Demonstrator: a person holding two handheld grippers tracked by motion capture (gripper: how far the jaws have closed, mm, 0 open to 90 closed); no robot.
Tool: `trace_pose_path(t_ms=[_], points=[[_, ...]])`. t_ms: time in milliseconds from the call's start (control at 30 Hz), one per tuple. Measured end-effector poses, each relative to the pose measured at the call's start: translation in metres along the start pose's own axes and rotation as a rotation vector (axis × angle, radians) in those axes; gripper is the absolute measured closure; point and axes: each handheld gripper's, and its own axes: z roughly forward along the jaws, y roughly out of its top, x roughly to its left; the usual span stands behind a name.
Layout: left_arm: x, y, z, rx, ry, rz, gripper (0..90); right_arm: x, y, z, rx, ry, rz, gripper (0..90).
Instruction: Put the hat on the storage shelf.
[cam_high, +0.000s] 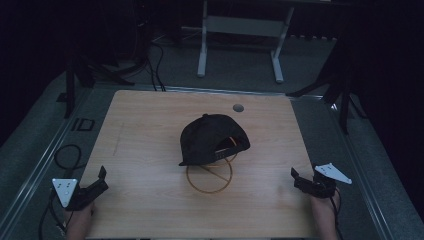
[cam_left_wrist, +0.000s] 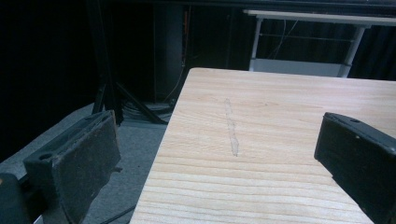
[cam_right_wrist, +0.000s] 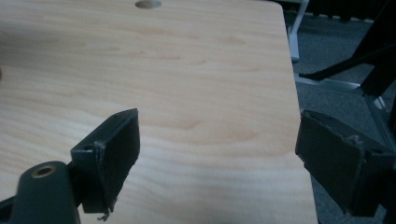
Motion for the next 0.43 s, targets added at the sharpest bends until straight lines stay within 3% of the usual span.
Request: trace_pose_path(t_ms=[167,433], points=[[-0.0001,-0.0001,-0.0001,-0.002,-0.001,-0.002,0.6,-0.0045,-0.009,-0.0022,0.016,-0.004,0.032,13.8],[0.0002,-0.0001,0.0,-0.002,-0.004,-0.002,0.6,-0.0049,-0.0118,-0.0014,0.02,-0.021,0.033,14.0]])
